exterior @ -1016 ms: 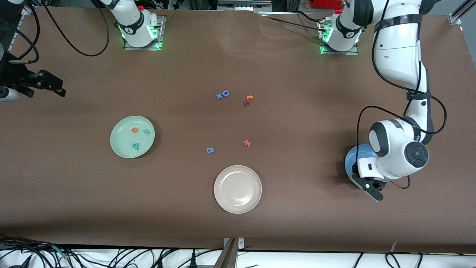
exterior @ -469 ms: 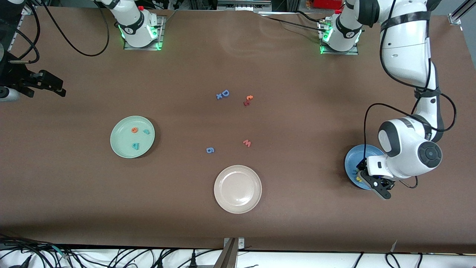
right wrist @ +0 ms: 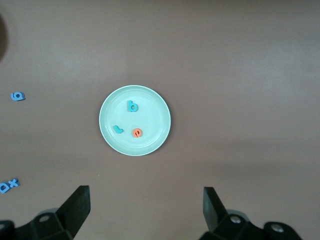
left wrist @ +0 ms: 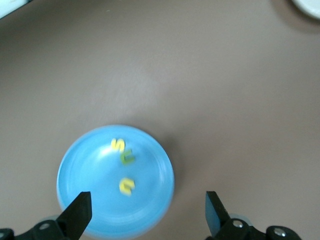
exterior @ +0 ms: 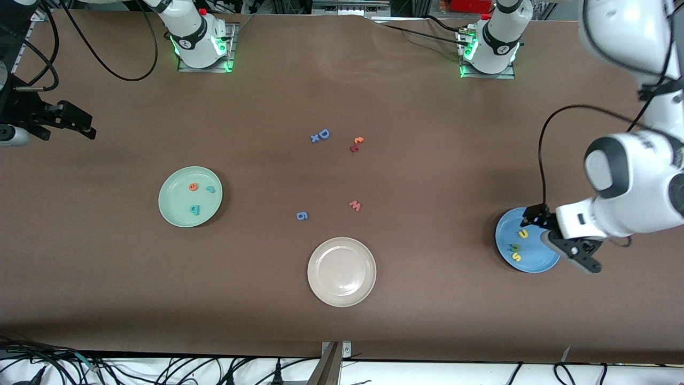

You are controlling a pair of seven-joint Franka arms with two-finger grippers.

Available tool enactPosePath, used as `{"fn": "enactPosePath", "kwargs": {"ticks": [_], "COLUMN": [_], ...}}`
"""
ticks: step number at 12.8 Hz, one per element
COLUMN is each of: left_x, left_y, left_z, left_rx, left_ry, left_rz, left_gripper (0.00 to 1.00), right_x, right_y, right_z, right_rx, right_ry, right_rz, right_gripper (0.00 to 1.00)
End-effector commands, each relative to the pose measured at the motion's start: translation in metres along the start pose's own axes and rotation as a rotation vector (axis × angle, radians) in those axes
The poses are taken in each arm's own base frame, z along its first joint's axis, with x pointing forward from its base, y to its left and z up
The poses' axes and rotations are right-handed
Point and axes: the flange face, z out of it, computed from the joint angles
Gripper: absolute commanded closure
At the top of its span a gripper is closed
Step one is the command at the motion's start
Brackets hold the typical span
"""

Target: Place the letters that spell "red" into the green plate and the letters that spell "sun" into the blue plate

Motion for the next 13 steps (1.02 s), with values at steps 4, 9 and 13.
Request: {"fn": "enactPosePath", "kwargs": {"ticks": [4,9,13], "left_x": [-0.058,-0.057,-0.051], "left_y": [0.082,0.112,0.113], "left_z": [-0.102,-0.120,-0.117], "left_rx": [0.048,0.066,0.099], "left_ry": [-0.083,-0.081,-0.090], "left_rz": [-0.280,-0.346,-0.386], "left_gripper": [0.00,0.00,0.00], "right_x": [0.003,0.003,0.003], "right_y": [-0.001,0.000,0.000], "right_z": [-0.005,-0.005,-0.005], "right_rx": [-0.004,-0.003,-0.004], "right_ry": [0.004,0.004,0.002], "right_rz": [-0.013,-0.013,-0.013], "right_gripper": [0.00,0.00,0.00]}}
